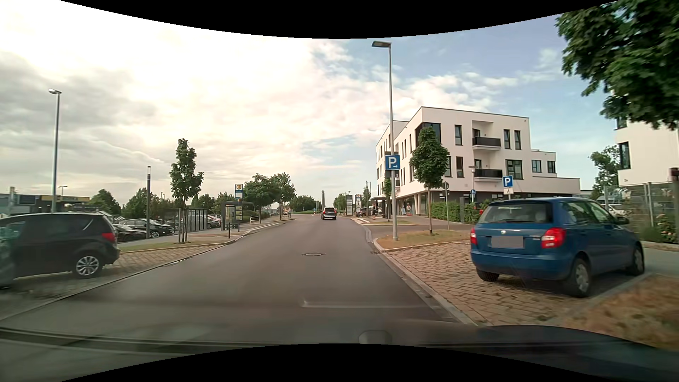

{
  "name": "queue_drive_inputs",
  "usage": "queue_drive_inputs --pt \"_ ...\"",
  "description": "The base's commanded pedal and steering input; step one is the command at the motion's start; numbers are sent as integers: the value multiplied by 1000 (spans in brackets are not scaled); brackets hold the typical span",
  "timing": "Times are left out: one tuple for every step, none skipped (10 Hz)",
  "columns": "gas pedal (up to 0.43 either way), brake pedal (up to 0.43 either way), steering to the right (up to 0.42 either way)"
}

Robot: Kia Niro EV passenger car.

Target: Follow the waypoints while adhering to traffic rules and regulations

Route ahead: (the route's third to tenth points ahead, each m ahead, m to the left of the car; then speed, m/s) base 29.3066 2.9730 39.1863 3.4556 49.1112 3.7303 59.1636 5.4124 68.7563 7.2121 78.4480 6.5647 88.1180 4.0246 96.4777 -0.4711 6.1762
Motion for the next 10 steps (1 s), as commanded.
queue_drive_inputs --pt "169 0 -38" --pt "169 0 -38" --pt "169 0 -37" --pt "169 0 -37" --pt "169 0 -37" --pt "169 0 -37" --pt "157 0 -37" --pt "157 0 -36" --pt "157 0 -34" --pt "157 0 -28"
